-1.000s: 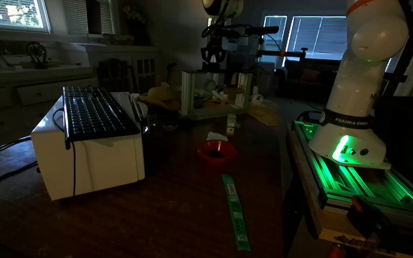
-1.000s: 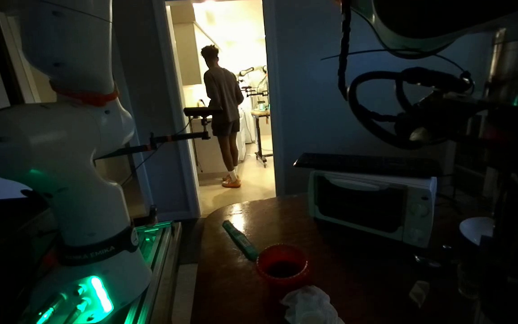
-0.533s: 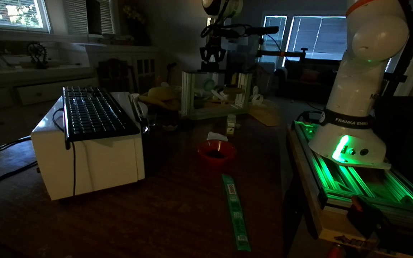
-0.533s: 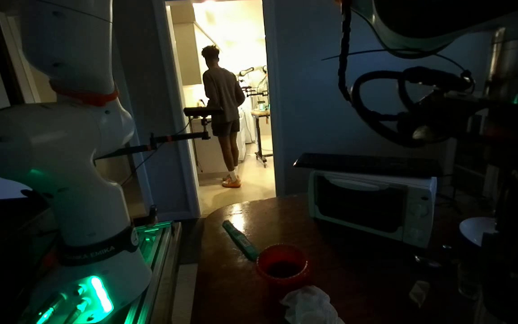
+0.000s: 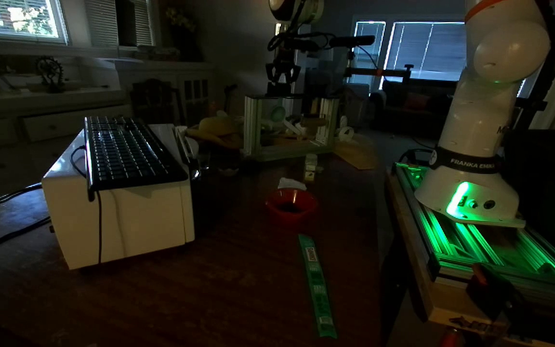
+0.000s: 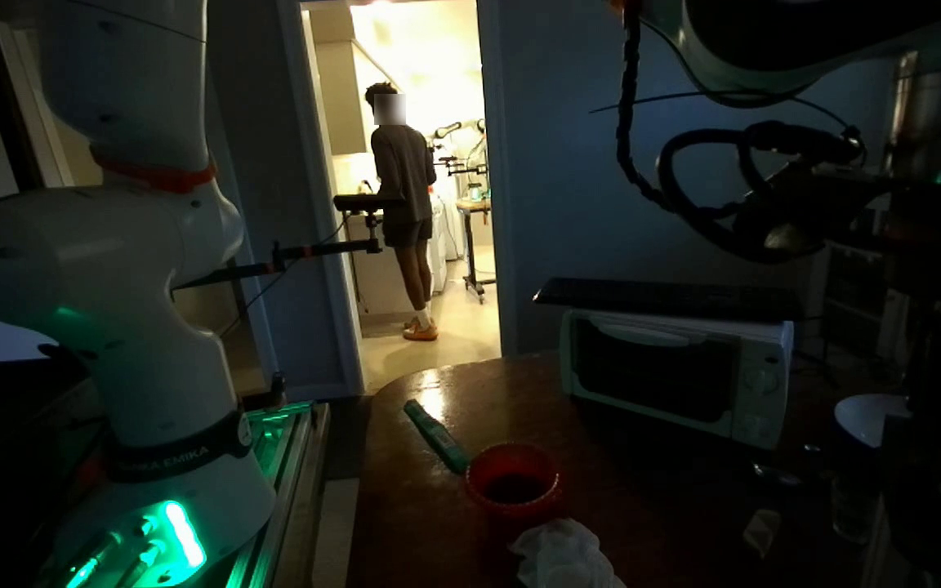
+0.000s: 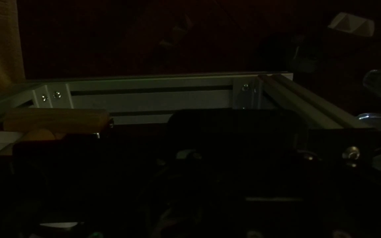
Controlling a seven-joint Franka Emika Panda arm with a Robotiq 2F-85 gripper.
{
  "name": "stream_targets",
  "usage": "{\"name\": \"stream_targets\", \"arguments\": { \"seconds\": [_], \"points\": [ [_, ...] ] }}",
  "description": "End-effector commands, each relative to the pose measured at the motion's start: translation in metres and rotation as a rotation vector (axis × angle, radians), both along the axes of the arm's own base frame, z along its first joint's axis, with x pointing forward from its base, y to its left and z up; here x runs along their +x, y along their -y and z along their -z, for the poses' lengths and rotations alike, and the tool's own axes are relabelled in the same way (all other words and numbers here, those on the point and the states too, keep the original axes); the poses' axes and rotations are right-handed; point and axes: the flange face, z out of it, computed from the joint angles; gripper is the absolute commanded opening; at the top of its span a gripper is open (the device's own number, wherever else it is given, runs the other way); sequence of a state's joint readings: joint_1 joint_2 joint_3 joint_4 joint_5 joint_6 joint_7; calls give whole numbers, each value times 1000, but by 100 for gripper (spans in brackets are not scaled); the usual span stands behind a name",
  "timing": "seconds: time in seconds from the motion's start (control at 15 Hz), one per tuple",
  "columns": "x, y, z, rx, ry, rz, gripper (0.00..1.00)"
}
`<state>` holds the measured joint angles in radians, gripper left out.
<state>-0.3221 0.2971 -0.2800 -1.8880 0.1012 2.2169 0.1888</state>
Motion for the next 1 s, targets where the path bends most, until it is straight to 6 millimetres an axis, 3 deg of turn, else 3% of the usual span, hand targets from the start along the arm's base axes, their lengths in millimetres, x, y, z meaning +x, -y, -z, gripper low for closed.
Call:
{"name": "stream_targets", "arguments": {
  "seconds": [0.0, 0.93],
  "points": [
    [8, 8, 6, 4, -5, -23, 22],
    [26, 29, 10, 1, -10, -82, 22]
  ]
}}
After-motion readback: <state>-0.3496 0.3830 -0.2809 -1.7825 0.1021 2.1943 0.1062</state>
